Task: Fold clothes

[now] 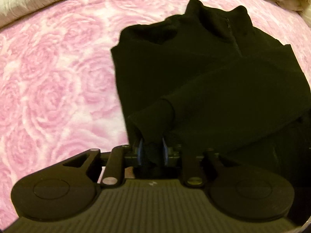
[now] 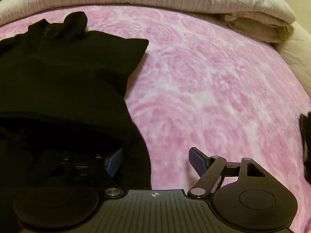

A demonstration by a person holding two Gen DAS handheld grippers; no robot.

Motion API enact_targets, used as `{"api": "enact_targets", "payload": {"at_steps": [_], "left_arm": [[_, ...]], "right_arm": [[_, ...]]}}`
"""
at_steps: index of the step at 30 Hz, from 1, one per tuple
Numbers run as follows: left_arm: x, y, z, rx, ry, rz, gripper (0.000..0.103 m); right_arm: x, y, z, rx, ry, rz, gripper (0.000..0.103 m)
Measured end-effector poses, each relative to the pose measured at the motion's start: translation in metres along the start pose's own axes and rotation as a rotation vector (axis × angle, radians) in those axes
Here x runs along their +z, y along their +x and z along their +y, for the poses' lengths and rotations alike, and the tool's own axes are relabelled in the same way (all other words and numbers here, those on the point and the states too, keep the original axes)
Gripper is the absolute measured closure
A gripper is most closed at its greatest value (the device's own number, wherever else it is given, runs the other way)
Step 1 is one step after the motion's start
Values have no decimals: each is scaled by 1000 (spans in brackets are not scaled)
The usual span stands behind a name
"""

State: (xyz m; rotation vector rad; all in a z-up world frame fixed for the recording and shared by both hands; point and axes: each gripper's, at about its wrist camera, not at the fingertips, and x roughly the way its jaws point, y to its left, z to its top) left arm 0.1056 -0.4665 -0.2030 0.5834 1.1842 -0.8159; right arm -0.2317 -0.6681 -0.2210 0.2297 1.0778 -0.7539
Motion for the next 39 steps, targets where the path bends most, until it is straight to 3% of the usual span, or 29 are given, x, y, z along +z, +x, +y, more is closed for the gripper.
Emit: {"api": "enact_targets", "payload": {"at_steps": [10, 19, 25, 32, 35, 39], "left_arm": [[-46, -28, 16, -17, 9, -13, 79], [-111, -56, 10, -61, 206, 6, 78], [-153, -67, -9, -74, 256, 21, 78], [-210, -82, -50, -47, 307, 45, 76], [-235, -87, -66, -10, 314, 64, 76], [-265, -92, -86, 29, 292, 77, 76]], "right_arm": [[-31, -67, 33, 45, 86, 88, 26], [-76, -143, 57, 44, 171, 113, 26], [-97, -184, 54, 47, 195, 121, 26], [-142, -186, 11, 80, 256, 194, 27], [-165, -176, -14, 144, 328, 222, 27], [-186, -161, -33, 259, 349, 218, 36]]}}
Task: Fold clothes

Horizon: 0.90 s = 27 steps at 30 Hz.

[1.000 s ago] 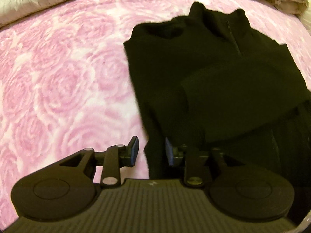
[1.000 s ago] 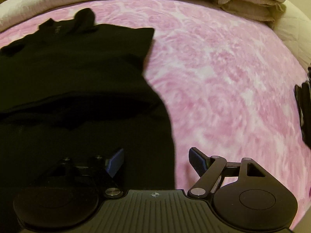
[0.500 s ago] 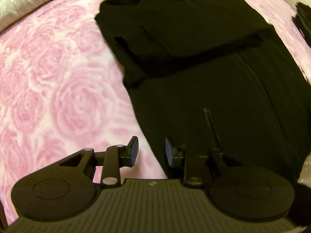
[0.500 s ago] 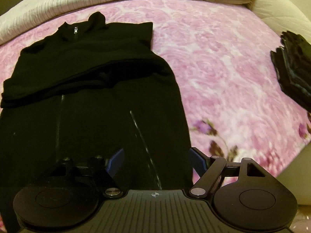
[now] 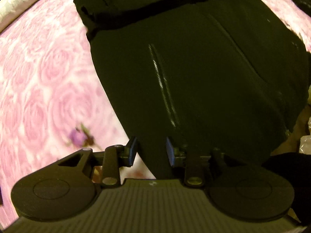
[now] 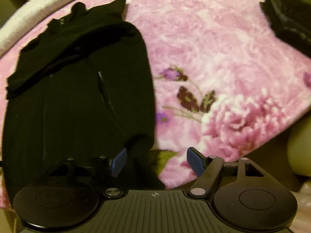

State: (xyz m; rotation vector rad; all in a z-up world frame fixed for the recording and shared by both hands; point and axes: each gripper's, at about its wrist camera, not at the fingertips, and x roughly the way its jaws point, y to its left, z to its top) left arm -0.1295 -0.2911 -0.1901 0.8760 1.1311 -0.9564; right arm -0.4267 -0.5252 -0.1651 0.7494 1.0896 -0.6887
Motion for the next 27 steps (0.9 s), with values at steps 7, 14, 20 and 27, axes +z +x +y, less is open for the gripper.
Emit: {"api": "enact_targets", "payload": {"at_steps": [7, 14, 20, 27], "left_arm": [[-34, -2, -39, 8, -6, 27, 75], [-65, 2, -39, -16, 12, 27, 74], [-80, 4, -25, -55, -9, -1, 71], [-109, -15, -42, -15, 195, -109, 72]], "right_arm": [[-11, 34, -23, 199, 45, 82, 44], [-45, 28, -39, 209, 124, 74, 69], [-55, 16, -48, 177, 103, 79, 101], [-70, 6, -41, 134, 75, 84, 101]]}}
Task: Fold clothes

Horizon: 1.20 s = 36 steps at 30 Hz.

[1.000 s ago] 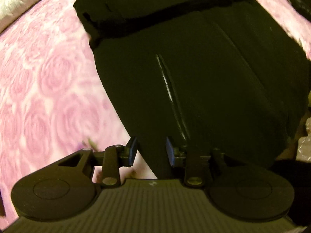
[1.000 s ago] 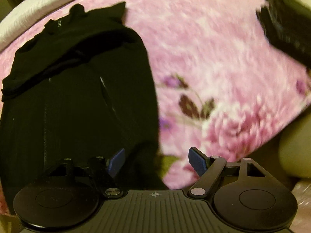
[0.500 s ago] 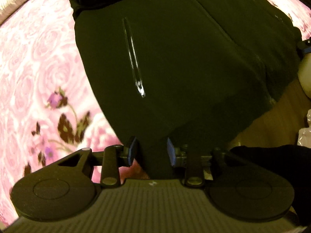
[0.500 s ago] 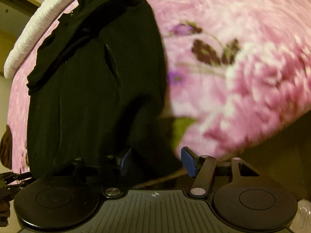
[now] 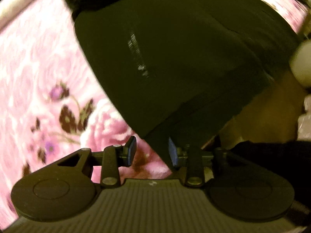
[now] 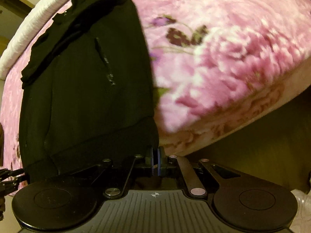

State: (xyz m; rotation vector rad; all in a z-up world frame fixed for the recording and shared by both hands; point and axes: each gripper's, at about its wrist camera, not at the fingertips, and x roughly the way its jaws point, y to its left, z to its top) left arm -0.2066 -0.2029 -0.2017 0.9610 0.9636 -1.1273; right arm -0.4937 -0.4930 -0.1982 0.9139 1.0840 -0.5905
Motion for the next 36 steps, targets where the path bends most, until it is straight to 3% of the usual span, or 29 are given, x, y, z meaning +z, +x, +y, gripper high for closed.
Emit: {"api": "enact_targets", "payload": {"at_steps": [6, 9, 13, 15, 17, 19, 21, 23, 25, 28, 31, 36], "left_arm": [[-26, -11, -61, 61, 411, -136, 61], [-43, 9, -87, 122, 559, -141, 59], [-52, 39, -84, 231, 684, -106, 60], [-48, 40, -78, 216, 682, -95, 67], [-41, 37, -75, 177, 676, -76, 79], [-41, 29, -74, 152, 687, -54, 97], [-33, 21, -66, 134, 662, -51, 98], [-24, 12, -57, 114, 613, -53, 99], [-12, 4, -45, 76, 518, -56, 99], [11, -4, -21, -1, 359, -67, 99], [28, -6, -1, -47, 262, -79, 99], [48, -3, 11, -92, 227, -74, 99]], "right_arm": [[4, 4, 5, -41, -10, 24, 101], [7, 3, 6, -50, -14, 29, 101], [8, 6, 9, -77, -38, 28, 101], [8, 7, 9, -86, -39, 24, 101], [6, 8, 10, -93, -39, 19, 100], [4, 7, 14, -114, -54, 17, 92], [1, 4, 23, -166, -101, 4, 62], [-4, -1, 37, -202, -183, -24, 52], [-11, -6, 55, -209, -282, -59, 49], [-24, -10, 84, -173, -418, -121, 43], [-42, -5, 120, -87, -590, -164, 34], [-84, 25, 188, 97, -920, -141, 27]]}}
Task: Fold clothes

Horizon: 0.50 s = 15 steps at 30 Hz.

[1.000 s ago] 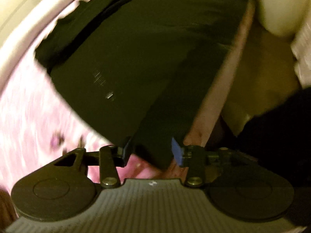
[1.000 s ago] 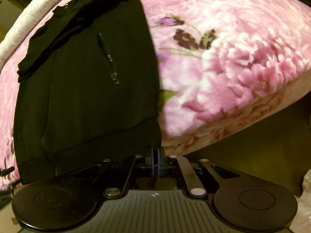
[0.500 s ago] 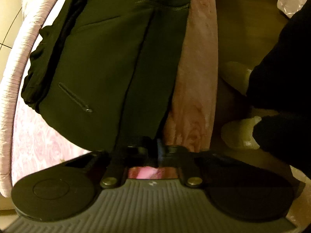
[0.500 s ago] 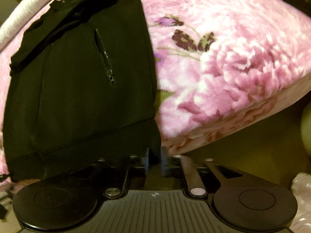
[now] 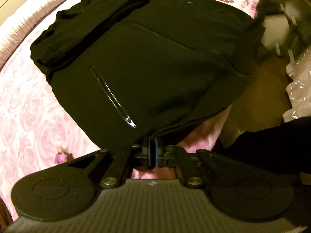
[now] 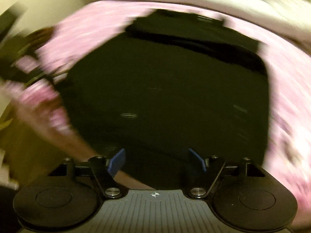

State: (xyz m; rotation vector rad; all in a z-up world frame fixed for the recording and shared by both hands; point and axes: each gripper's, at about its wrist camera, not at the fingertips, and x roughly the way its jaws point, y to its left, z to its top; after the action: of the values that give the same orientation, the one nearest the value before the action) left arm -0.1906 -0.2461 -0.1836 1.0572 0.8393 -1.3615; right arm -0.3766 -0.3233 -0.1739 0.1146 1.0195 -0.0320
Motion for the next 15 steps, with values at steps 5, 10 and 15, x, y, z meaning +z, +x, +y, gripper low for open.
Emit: {"api": "enact_targets", "payload": {"at_steps": [5, 10, 15], "left_arm": [[3, 3, 4, -24, 23, 7, 99], [-1, 4, -3, -30, 82, 8, 99], [-7, 2, -27, 54, 202, 2, 71]], "right_arm": [[14, 42, 62, 111, -228, -39, 30], [27, 85, 84, 85, -313, 13, 95], [42, 83, 61, 144, -239, 54, 99]]}}
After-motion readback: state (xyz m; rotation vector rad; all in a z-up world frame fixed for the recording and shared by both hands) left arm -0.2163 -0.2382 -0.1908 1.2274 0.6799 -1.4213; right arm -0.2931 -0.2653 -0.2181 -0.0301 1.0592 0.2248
